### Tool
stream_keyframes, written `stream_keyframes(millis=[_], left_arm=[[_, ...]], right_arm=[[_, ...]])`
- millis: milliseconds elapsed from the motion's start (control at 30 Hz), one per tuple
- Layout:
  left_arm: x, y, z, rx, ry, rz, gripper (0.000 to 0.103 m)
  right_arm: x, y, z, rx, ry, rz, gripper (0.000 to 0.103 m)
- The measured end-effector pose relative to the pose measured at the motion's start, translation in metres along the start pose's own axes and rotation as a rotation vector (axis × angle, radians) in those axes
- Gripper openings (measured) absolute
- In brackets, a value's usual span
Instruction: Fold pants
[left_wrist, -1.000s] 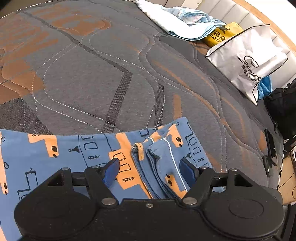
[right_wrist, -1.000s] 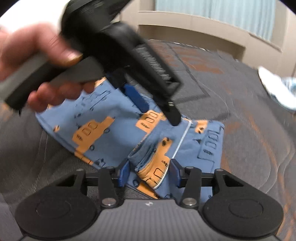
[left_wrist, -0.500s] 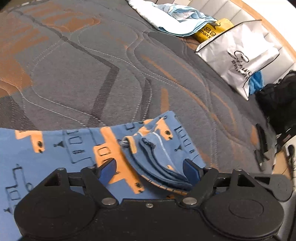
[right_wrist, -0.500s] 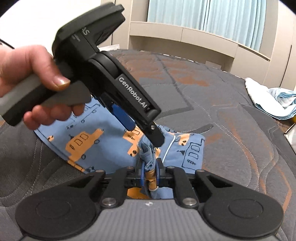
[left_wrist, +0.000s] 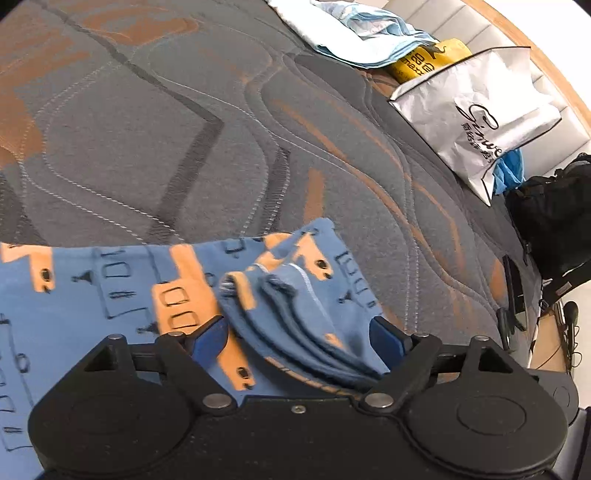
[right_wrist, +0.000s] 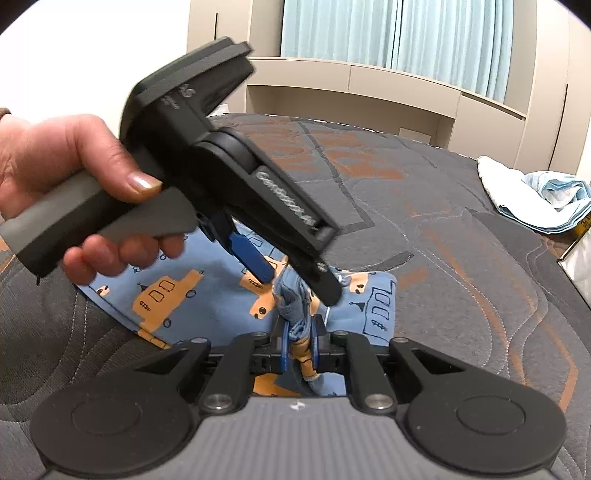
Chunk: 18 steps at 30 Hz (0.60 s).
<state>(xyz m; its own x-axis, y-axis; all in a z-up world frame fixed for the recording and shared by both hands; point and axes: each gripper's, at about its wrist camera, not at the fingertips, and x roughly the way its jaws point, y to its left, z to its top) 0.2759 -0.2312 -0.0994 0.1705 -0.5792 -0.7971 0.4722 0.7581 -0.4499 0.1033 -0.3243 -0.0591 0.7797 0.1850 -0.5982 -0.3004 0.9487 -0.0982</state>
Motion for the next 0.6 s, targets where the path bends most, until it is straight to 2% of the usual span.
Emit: stream_keyframes(millis=[133, 200, 367, 600], left_arm=[[0.007, -0.008, 0.003, 0.001, -0.001, -0.011, 0.088], [0.01, -0.01, 0.005, 0.0, -0.002, -0.021, 0.083], [0.018, -0.013, 0.005, 0.019, 0.011, 0.023, 0.047], [0.016, -0.002, 0.001, 0.007, -0.01, 0.018, 0.025]], right_arm=[[0.001, 0.001, -0.002, 0.006, 0.0, 0.0, 0.013], [0.001, 0.001, -0.004, 0.009, 0.003, 0.001, 0.013], [0.005, 0.0, -0.007, 0.019, 0.021, 0.001, 0.013], [0.011, 0.003, -0.014, 0.045, 0.04, 0.014, 0.013]])
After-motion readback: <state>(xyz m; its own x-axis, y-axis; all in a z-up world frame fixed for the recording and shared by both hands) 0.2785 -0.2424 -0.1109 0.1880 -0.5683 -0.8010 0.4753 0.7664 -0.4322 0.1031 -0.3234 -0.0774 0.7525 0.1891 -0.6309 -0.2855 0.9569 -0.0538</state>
